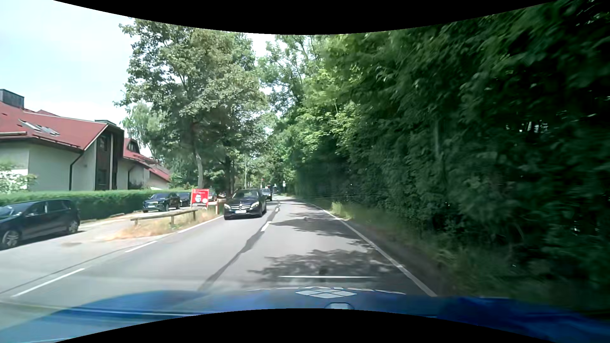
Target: Follow the waypoints while adhering to traffic rules and regulations
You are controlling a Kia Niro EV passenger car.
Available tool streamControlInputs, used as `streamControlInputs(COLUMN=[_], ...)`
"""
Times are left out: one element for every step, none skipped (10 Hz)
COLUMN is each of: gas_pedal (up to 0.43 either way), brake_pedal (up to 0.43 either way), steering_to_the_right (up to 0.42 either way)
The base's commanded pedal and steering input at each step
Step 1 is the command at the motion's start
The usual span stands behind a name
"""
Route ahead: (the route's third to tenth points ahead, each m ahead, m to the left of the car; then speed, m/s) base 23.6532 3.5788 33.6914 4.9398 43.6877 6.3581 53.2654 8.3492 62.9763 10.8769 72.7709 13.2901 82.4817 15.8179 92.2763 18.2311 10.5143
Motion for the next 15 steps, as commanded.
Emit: streamControlInputs(gas_pedal=[0.130, 0.130, 0.130, 0.138, 0.157, 0.157, 0.157, 0.157, 0.157, 0.157, 0.157, 0.157, 0.157, 0.157, 0.157], brake_pedal=[0.000, 0.000, 0.000, 0.000, 0.000, 0.000, 0.000, 0.000, 0.000, 0.000, 0.000, 0.000, 0.000, 0.000, 0.000], steering_to_the_right=[-0.024, -0.024, -0.023, -0.023, -0.023, -0.023, -0.023, -0.023, -0.023, -0.023, -0.024, -0.026, -0.027, -0.028, -0.028])
